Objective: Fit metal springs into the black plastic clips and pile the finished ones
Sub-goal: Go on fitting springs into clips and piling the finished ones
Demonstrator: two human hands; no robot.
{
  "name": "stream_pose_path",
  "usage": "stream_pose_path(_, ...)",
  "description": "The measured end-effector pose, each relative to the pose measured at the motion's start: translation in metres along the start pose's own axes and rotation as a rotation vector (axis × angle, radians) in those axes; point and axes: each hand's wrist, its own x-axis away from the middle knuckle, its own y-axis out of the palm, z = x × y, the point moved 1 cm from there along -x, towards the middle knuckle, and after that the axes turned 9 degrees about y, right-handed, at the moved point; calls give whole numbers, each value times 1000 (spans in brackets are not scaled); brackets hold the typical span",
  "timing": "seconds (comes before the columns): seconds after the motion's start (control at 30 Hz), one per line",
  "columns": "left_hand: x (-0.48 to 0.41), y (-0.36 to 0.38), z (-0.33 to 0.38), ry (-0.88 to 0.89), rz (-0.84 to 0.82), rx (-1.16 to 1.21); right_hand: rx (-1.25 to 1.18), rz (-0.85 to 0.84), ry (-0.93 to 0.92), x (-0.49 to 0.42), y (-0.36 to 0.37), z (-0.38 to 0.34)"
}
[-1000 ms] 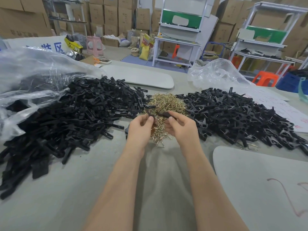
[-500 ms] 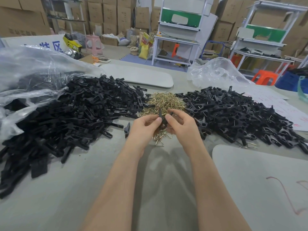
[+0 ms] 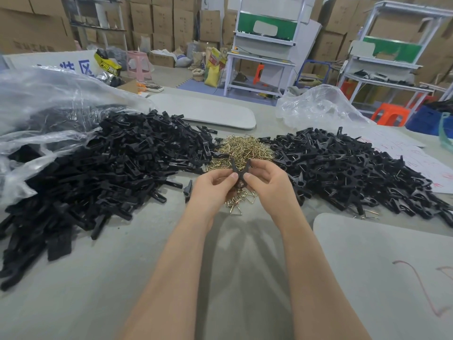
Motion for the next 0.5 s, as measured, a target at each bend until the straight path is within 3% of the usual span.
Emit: stream_pose_path(0.5, 0, -4, 0, 111, 42, -136, -309, -67, 105, 3, 4, 3)
